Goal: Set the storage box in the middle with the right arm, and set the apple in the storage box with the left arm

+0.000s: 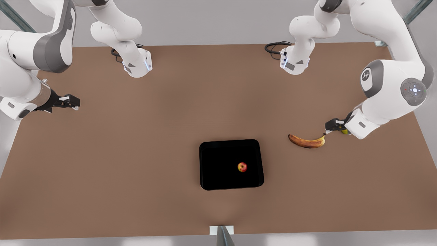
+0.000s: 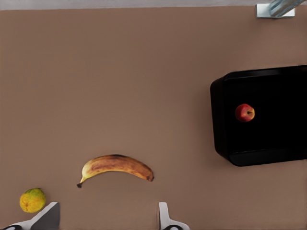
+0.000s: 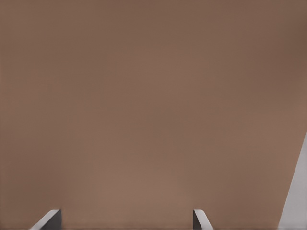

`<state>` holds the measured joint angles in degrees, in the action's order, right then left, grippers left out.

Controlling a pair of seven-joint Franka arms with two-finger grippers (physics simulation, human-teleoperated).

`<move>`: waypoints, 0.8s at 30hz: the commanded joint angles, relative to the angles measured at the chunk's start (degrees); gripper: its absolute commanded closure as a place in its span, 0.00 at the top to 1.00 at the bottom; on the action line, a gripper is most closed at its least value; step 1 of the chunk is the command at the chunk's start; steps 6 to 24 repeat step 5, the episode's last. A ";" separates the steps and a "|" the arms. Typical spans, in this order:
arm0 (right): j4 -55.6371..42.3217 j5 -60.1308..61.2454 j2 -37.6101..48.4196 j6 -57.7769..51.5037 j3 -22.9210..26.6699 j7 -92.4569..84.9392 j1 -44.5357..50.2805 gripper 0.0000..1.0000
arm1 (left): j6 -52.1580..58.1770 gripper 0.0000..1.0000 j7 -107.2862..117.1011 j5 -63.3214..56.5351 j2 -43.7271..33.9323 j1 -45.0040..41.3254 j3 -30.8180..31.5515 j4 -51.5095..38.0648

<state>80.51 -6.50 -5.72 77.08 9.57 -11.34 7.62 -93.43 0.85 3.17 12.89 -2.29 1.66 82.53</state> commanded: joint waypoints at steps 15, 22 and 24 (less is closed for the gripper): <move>0.09 0.00 -0.08 0.00 0.01 0.00 0.02 1.00 | -5.27 1.00 2.31 -1.15 -6.30 -0.26 0.36 9.14; 0.09 0.00 -0.08 0.00 0.01 0.00 0.02 1.00 | -5.27 1.00 2.31 -1.15 -6.30 -0.26 0.36 9.14; 0.09 0.00 -0.08 0.00 0.01 0.00 0.02 1.00 | -5.27 1.00 2.31 -1.15 -6.30 -0.26 0.36 9.14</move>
